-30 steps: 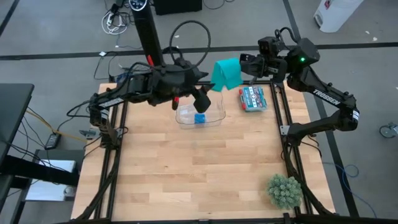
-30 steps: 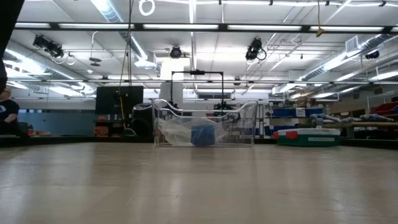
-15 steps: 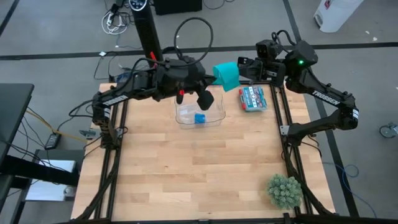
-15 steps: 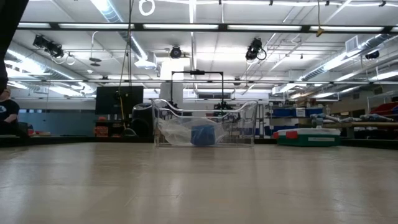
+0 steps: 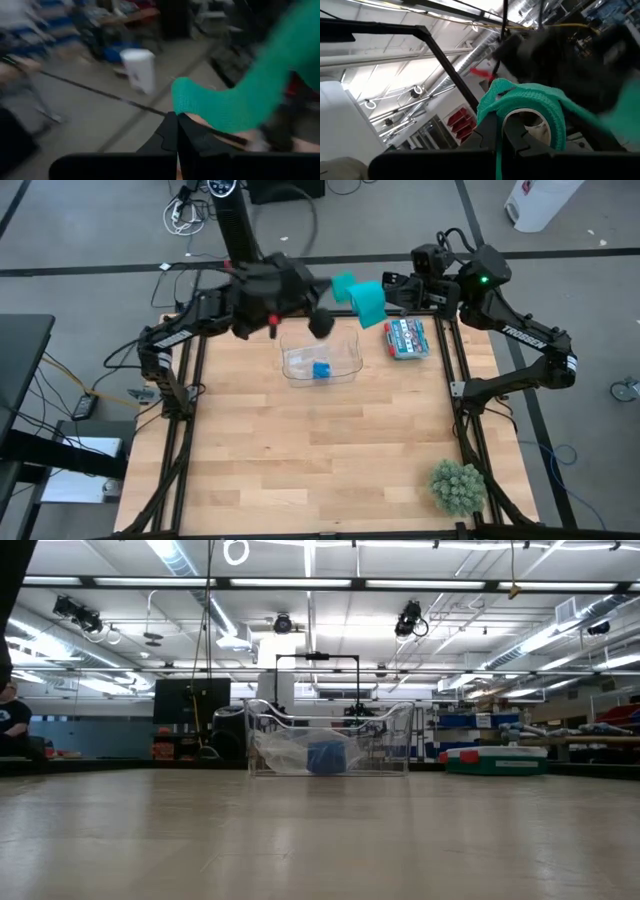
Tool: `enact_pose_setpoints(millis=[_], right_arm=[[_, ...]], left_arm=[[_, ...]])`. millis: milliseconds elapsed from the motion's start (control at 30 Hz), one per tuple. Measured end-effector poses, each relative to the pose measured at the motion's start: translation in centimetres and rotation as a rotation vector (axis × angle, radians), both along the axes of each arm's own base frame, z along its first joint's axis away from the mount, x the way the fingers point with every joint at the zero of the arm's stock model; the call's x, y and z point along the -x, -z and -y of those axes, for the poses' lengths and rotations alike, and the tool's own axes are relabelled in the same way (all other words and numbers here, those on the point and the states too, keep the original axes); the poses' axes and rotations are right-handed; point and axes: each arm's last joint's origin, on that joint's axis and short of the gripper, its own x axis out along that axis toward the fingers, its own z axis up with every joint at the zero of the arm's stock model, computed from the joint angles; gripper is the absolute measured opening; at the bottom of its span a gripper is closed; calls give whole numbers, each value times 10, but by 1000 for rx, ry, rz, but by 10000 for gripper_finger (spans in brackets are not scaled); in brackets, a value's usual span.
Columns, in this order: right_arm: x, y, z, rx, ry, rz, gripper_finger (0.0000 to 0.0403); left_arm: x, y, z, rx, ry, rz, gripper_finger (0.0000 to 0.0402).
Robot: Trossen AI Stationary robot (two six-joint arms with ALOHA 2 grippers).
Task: Roll bandage
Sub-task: Roll the sky blue bandage
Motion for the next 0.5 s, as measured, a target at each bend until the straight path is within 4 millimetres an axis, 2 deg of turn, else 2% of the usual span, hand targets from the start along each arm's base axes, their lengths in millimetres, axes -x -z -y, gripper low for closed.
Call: enact_pose_setpoints(millis=[267,400,500], right_arm=[[-2,2,-6,5,-57,-28,0],[-6,12,-5,11,-37,-112,0],[-8,20,1,32,23,-176,0]], left_arm=[[14,-42,-11,-265,-62,213,2],[19,-58,-7,-358,29,358,2],[21,-63,2,-384,123,415,2]])
